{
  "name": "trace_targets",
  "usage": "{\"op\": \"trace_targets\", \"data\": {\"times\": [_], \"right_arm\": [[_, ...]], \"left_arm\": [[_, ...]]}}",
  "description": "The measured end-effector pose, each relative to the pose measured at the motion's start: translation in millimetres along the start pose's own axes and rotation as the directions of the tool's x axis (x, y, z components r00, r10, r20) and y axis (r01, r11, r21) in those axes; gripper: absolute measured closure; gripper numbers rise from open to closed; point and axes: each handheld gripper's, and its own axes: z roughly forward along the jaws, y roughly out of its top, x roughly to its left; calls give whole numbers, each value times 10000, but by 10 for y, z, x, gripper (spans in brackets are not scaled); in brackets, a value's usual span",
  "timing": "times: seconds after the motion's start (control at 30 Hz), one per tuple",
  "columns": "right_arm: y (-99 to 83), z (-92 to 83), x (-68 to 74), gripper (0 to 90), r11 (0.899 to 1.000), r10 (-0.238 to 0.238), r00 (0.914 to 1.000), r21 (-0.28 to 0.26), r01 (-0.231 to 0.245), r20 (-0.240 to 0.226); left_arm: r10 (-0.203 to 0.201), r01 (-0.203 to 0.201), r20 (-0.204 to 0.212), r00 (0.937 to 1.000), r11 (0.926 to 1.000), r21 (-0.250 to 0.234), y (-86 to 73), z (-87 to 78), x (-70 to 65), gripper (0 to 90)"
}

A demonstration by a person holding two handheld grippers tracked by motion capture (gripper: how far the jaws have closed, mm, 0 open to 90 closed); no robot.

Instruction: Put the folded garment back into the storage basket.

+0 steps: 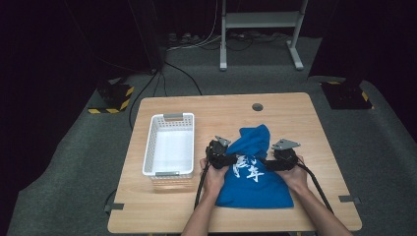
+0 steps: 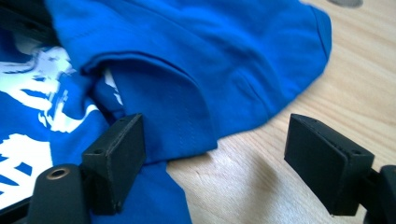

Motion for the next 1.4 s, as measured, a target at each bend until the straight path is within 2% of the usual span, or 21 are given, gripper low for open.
{"op": "trace_targets", "data": {"times": [0.17,0.2,0.33,0.4,0.47,0.57,0.6,0.67,0.77,0.87,1.0,1.07,1.1,1.17,1.2,1.23,1.27,1.3,1.33,1.37,1.4], "right_arm": [[34,65,-5,196,9993,371,9993,75,-371,12],[38,85,-21,192,9989,453,9989,121,-455,135],[7,57,-98,187,9980,598,9974,194,-606,407],[-55,0,-211,186,9964,798,9953,232,-812,549],[-84,-30,-269,180,9958,812,9935,366,-844,797],[-122,-69,-321,182,9948,909,9922,380,-944,855],[-130,-78,-325,183,9946,936,9916,366,-972,891],[-135,-84,-339,185,9936,1021,9903,390,-1062,940],[-96,-82,-311,205,9935,1029,9888,377,-1075,1081],[-54,-62,-272,207,9951,939,9903,219,-966,1023],[-27,19,-259,200,9935,1009,9894,428,-1058,1043],[-76,-24,-348,204,9907,1222,9855,446,-1282,1174],[-102,-46,-385,203,9914,1139,9827,480,-1221,1460],[-127,-74,-435,202,9895,1253,9797,516,-1348,1564],[-158,-113,-520,199,9849,1490,9754,633,-1610,1623],[-158,-113,-520,199,9849,1490,9754,633,-1610,1623],[-152,-127,-524,197,9863,1429,9766,591,-1540,1607],[-128,-141,-487,198,9874,1478,9797,367,-1540,1357],[-128,-141,-487,198,9874,1478,9797,367,-1540,1357],[-68,-145,-387,202,9916,1280,9864,42,-1291,1027],[-36,-125,-336,203,9931,1160,9889,43,-1169,929]], "left_arm": [[63,-62,26,10000,10000,-55,-2,6,-1,261],[41,-40,16,10000,10000,-91,-8,6,17,260],[-5,5,-41,10000,10000,-82,-20,-8,65,259],[-57,56,-108,9999,10000,-41,-29,-24,108,255],[-212,212,-251,9995,9998,-11,-32,-32,137,254],[-553,556,-528,9971,9984,47,-34,-51,182,265],[-553,556,-528,9971,9984,47,-34,-51,182,270],[-860,863,-428,9954,9963,54,-35,-70,214,269],[-798,803,-430,9959,9967,100,-27,-63,196,267],[-859,860,-229,9960,9963,22,-11,-41,166,260],[-519,522,-526,9973,9986,59,-16,-32,146,268],[-603,615,-632,9962,9980,175,-28,-62,194,270],[-651,666,-684,9955,9976,206,-33,-74,208,273],[-729,746,-735,9946,9970,198,-36,-80,218,283],[-707,717,-542,9960,9973,169,-35,-76,213,279],[-707,717,-542,9960,9973,169,-35,-76,213,267],[-625,625,-164,9979,9980,-32,-14,-62,165,252],[-515,514,-64,9987,9986,-133,1,-56,128,247],[-515,514,-64,9987,9986,-133,1,-56,128,241],[-241,242,86,9997,9996,-157,37,-28,57,234],[-101,101,62,9999,9999,-127,53,-12,31,229]]}}
